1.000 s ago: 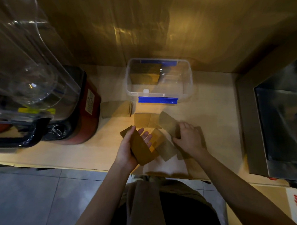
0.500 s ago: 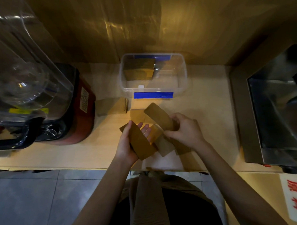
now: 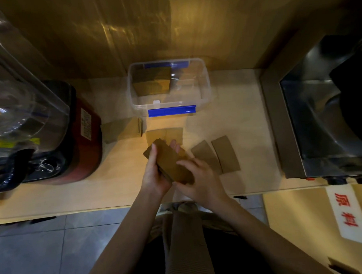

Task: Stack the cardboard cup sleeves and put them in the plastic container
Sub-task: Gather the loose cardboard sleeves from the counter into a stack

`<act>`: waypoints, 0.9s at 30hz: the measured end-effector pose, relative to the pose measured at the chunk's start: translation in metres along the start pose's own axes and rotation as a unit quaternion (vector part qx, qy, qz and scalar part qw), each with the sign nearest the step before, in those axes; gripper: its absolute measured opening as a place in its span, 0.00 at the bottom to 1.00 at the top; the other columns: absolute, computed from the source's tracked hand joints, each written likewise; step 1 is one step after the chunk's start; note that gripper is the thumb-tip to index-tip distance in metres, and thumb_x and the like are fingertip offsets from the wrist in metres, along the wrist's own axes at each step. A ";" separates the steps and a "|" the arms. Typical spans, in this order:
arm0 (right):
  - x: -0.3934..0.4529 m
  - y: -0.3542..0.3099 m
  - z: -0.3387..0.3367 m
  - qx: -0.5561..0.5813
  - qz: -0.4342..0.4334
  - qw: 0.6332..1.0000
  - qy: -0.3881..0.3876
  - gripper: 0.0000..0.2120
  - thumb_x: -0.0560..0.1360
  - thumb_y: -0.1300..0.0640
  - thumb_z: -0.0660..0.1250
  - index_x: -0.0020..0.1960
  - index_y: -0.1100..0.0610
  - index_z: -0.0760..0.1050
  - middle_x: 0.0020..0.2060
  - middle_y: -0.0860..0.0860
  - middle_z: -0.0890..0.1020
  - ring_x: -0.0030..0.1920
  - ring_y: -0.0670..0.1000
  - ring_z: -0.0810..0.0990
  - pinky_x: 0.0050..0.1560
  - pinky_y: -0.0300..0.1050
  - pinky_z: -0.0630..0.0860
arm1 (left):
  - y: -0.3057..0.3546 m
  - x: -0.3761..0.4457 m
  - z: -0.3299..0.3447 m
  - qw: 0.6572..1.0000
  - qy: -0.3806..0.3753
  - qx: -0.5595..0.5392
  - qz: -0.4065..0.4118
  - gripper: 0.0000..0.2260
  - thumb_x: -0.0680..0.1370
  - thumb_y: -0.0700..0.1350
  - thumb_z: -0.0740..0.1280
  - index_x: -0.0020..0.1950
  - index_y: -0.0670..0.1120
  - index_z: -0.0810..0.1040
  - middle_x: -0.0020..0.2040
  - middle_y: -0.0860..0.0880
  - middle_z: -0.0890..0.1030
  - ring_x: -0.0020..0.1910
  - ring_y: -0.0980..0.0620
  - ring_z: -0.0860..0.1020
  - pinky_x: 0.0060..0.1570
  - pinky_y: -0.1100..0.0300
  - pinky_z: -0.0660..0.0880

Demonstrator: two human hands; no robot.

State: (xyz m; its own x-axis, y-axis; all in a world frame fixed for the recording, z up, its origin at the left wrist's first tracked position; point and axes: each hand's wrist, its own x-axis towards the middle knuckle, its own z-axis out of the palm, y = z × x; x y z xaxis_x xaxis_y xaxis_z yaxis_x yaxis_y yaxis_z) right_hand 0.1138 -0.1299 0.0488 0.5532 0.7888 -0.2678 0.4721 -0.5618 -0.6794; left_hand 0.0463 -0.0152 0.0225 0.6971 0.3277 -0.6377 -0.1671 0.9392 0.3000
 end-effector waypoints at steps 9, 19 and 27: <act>-0.014 0.016 -0.007 -0.015 -0.006 0.999 -0.042 0.26 0.70 0.45 0.68 0.65 0.51 0.68 0.64 0.53 0.74 0.62 0.53 0.72 0.57 0.46 0.71 | -0.015 0.001 0.008 0.997 -0.061 0.042 -0.007 0.16 0.64 0.56 0.71 0.46 0.49 0.79 0.45 0.50 0.77 0.45 0.52 0.75 0.45 0.58 0.78; 0.004 0.094 -0.023 0.114 0.234 0.959 0.114 0.13 0.75 0.54 0.64 0.57 0.57 0.74 0.53 0.56 0.80 0.54 0.55 0.77 0.52 0.48 0.74 | -0.012 0.005 -0.008 0.999 0.024 -0.025 -0.035 0.36 0.46 0.55 0.81 0.53 0.50 0.79 0.46 0.50 0.85 0.46 0.53 0.83 0.57 0.54 0.74; 0.011 0.117 -0.008 -0.071 0.259 0.952 0.145 0.32 0.70 0.45 0.67 0.67 0.60 0.62 0.67 0.59 0.68 0.66 0.59 0.65 0.63 0.54 0.65 | -0.013 -0.001 -0.018 0.997 0.020 -0.027 -0.073 0.36 0.48 0.57 0.80 0.54 0.51 0.79 0.47 0.49 0.85 0.46 0.52 0.83 0.49 0.55 0.79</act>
State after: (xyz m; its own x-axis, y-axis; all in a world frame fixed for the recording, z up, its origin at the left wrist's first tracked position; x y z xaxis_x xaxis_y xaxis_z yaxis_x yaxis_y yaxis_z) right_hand 0.1808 -0.1894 -0.0278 0.8934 0.3060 -0.3291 0.1603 -0.9012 -0.4027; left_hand 0.0349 -0.0263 0.0060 0.6892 0.1897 -0.6994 -0.1038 0.9810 0.1638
